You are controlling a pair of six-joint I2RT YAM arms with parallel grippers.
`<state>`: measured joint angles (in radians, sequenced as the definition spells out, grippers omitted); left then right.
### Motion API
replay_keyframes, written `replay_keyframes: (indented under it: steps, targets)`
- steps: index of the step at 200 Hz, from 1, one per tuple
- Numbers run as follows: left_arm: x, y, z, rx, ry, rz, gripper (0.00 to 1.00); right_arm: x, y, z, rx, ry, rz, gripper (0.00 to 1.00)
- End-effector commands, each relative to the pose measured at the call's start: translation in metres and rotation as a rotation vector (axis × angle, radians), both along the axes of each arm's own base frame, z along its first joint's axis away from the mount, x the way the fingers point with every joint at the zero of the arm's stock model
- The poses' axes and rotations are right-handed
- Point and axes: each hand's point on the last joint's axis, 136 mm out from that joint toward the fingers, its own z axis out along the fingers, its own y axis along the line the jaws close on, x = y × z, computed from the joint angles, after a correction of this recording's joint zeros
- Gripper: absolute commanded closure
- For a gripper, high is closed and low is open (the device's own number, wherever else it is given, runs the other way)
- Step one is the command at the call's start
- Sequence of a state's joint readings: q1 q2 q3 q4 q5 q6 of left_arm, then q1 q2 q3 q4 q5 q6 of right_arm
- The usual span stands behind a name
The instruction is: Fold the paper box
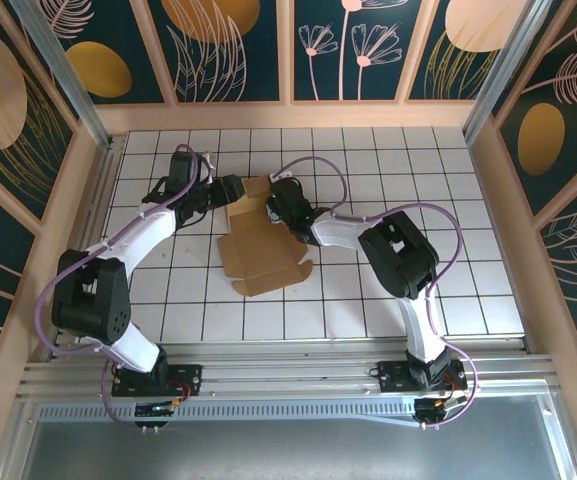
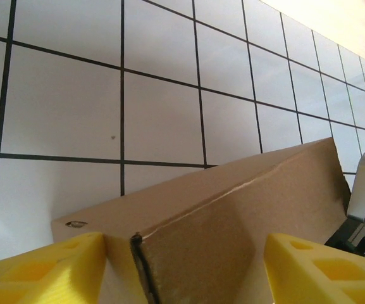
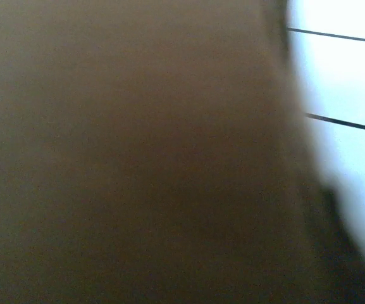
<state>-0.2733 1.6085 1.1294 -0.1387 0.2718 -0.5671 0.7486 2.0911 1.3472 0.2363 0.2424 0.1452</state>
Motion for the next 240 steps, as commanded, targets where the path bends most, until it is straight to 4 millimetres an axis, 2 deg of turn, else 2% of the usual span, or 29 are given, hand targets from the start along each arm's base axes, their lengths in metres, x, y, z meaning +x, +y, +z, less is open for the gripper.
replay_keyframes:
  steps: [1, 21, 38, 56, 77, 101, 118, 137, 145, 162, 169, 181, 195, 217, 226, 240]
  targets:
    - [-0.015, -0.021, -0.008, -0.044, 0.063, -0.063, 0.36, -0.014, 0.032, 0.007, 0.09, 0.0, 0.157, 0.69]
    - [-0.013, -0.021, -0.017, -0.046, 0.081, -0.047, 0.39, -0.02, 0.029, -0.005, 0.112, 0.017, 0.182, 0.64]
    - [-0.013, -0.02, -0.023, -0.037, 0.094, -0.04, 0.4, -0.024, 0.027, -0.011, 0.115, 0.02, 0.199, 0.67]
    - [-0.011, -0.017, -0.027, -0.031, 0.103, -0.03, 0.4, -0.021, 0.021, -0.015, 0.104, 0.021, 0.18, 0.7]
    - [-0.01, -0.016, -0.028, -0.027, 0.105, -0.021, 0.4, -0.016, 0.013, -0.022, 0.077, 0.02, 0.159, 0.66]
    - [-0.009, -0.011, -0.027, -0.021, 0.102, -0.009, 0.4, -0.006, -0.009, -0.025, 0.02, -0.005, 0.046, 0.81]
    - [-0.009, -0.009, -0.026, -0.02, 0.1, -0.004, 0.41, -0.004, -0.023, -0.024, -0.005, -0.039, -0.013, 1.0]
    - [-0.009, -0.009, -0.026, -0.02, 0.101, -0.003, 0.41, -0.006, -0.024, -0.022, -0.009, -0.051, -0.006, 1.0]
    - [-0.008, -0.008, -0.026, -0.021, 0.102, -0.001, 0.41, -0.006, -0.022, -0.022, -0.01, -0.043, 0.0, 0.95]
    - [-0.007, -0.007, -0.025, -0.024, 0.101, 0.007, 0.4, -0.01, -0.016, -0.016, 0.008, -0.027, 0.034, 0.63]
    - [-0.007, -0.006, -0.024, -0.024, 0.1, 0.009, 0.4, -0.014, -0.015, -0.013, 0.018, -0.027, 0.046, 0.54]
    - [-0.005, -0.005, -0.022, -0.023, 0.098, 0.018, 0.4, -0.019, -0.018, -0.011, 0.05, -0.033, 0.051, 0.46]
    - [-0.003, -0.002, -0.02, -0.019, 0.094, 0.031, 0.39, -0.023, -0.024, -0.015, 0.098, -0.019, 0.045, 0.45]
    - [-0.002, -0.002, -0.018, -0.022, 0.094, 0.032, 0.38, -0.022, -0.031, -0.025, 0.152, -0.003, 0.035, 0.52]
    - [-0.002, -0.002, -0.019, -0.024, 0.096, 0.03, 0.37, -0.021, -0.029, -0.025, 0.157, -0.004, 0.045, 0.61]
    - [-0.001, -0.002, -0.021, -0.021, 0.104, 0.031, 0.37, -0.014, -0.029, -0.021, 0.148, -0.023, 0.03, 0.81]
